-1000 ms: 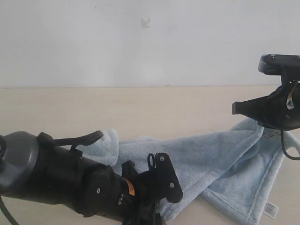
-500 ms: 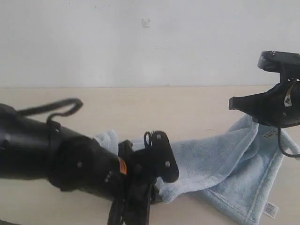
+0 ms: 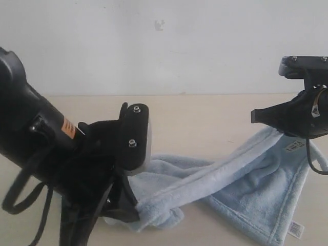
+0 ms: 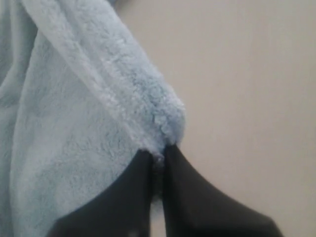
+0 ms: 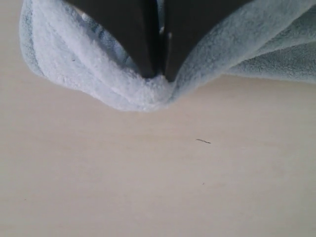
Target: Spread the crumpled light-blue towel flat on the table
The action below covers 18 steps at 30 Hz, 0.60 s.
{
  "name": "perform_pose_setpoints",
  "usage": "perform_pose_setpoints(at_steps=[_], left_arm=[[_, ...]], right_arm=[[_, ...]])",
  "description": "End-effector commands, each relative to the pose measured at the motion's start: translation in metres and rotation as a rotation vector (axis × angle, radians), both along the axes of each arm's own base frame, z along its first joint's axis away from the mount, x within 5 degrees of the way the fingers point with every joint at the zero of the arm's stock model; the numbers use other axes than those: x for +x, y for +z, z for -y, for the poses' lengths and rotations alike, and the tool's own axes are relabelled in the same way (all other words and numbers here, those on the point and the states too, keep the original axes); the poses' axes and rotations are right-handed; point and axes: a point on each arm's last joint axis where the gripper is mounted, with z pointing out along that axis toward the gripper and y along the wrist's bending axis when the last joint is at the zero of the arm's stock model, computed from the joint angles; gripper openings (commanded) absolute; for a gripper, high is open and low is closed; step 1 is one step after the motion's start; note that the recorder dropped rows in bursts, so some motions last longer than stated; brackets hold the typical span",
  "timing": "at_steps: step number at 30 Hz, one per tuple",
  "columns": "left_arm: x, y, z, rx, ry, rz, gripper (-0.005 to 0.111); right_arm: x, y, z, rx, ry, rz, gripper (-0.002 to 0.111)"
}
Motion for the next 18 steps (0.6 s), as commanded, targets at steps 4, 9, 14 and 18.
perform_pose_setpoints(at_steps=[4,9,14,18], left_arm=[[-0.007,0.034,-0.005,-0.069,-0.094,-0.187,0.004],[0.007,0.052,-0.029,-0.113,-0.036,-0.217,0.004],[0.055,0.040,-0.051,-0.203,0.241,-0.053,0.004],[0.097,0.003,-0.058,-0.240,0.468,0.035,0.004]], right_arm=[[0.001,0.002,0.002,-0.018,0.012,0.012,0.000],[0.001,0.002,0.002,-0.016,0.013,0.015,0.000],[0.002,0.002,0.002,-0.012,0.017,0.021,0.000],[0.001,0.002,0.002,-0.015,0.014,0.016,0.000]])
